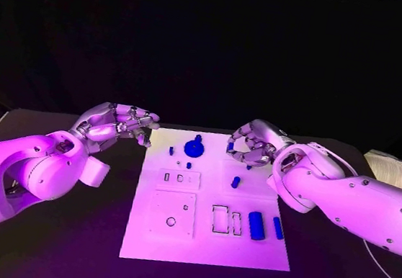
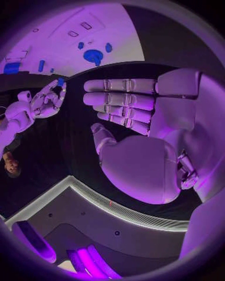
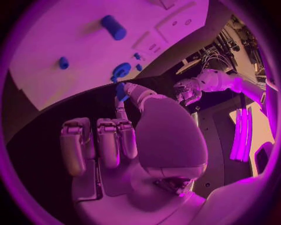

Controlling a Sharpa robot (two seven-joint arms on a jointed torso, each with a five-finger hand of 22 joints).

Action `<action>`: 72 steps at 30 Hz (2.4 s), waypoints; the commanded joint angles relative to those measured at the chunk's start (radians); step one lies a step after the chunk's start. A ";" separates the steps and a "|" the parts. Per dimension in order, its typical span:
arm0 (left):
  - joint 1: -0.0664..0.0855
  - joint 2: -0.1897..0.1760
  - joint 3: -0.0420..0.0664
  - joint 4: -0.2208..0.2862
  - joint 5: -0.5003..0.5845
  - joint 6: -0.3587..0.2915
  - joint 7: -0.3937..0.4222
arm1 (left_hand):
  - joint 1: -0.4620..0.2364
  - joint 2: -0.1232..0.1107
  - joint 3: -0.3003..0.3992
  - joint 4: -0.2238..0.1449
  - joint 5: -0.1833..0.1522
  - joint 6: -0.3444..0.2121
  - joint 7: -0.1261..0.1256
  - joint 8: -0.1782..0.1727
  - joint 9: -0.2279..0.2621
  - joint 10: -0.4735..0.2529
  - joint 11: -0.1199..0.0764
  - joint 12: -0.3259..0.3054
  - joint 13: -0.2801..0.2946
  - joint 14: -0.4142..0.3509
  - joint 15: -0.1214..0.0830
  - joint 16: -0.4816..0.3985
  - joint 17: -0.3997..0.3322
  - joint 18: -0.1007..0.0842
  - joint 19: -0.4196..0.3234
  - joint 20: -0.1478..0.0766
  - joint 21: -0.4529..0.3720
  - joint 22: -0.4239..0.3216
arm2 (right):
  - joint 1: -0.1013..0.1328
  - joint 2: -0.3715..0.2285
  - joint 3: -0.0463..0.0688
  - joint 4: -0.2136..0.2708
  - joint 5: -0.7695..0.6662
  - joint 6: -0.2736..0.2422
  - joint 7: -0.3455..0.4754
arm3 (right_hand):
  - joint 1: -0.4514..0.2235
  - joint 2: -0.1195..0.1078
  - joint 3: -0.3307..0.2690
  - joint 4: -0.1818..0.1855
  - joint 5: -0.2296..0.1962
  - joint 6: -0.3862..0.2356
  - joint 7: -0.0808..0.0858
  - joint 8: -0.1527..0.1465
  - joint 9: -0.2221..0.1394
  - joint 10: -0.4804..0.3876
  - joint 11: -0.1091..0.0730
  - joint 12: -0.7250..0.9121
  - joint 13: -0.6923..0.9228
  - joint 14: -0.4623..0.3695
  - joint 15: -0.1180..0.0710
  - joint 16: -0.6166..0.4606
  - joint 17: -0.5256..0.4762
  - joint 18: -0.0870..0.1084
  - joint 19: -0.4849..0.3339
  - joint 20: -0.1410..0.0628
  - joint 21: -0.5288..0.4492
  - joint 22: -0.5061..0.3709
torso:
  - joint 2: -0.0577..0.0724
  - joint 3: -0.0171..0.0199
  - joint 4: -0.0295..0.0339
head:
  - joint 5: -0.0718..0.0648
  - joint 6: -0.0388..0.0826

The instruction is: Assemble the parts on the task board

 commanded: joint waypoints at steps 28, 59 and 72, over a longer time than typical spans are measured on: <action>0.001 0.013 0.000 -0.001 -0.001 0.007 -0.014 | -0.004 0.002 0.004 -0.005 -0.002 -0.007 -0.001 -0.006 0.001 -0.004 -0.001 -0.004 0.001 -0.010 0.000 0.004 0.001 0.012 -0.008 0.002 0.005 0.002 | -0.097 0.202 -0.030 0.051 -0.260 -0.003 -0.347 | 0.003 -0.004 0.004 -0.008 0.008 -0.008 0.003 0.003 0.009 0.102 -0.002 0.003 0.263 0.106 -0.002 0.006 0.263 -0.014 0.105 -0.002 0.004 0.263 | 0.003 0.0002 0.0026 | 0.030 -0.028; 0.001 0.011 0.000 -0.002 -0.003 0.016 -0.019 | -0.004 0.001 0.004 -0.006 -0.002 -0.006 -0.002 -0.005 0.003 -0.002 -0.002 -0.003 0.002 -0.011 -0.001 0.006 0.001 0.012 -0.011 0.002 0.009 0.004 | -0.113 0.237 -0.032 0.001 -0.322 0.008 -0.354 | -0.002 -0.009 0.004 -0.010 0.010 -0.010 0.005 0.004 0.010 0.102 0.001 0.003 0.263 0.106 0.002 0.006 0.263 -0.014 0.105 0.001 0.004 0.263 | 0.003 0.0009 0.0000 | 0.036 -0.040; 0.001 0.011 0.000 -0.003 -0.005 0.019 -0.021 | -0.004 0.001 0.004 -0.006 -0.002 -0.006 -0.002 -0.005 0.003 -0.002 -0.002 -0.003 0.002 -0.011 -0.001 0.006 0.001 0.012 -0.011 0.002 0.009 0.004 | -0.120 0.250 -0.035 -0.020 -0.336 0.008 -0.352 | -0.006 -0.015 0.004 -0.011 0.009 -0.015 0.007 0.003 0.010 0.102 0.002 0.003 0.263 0.106 0.004 0.006 0.263 -0.014 0.105 0.004 0.004 0.263 | 0.003 0.0003 -0.0004 | 0.037 -0.041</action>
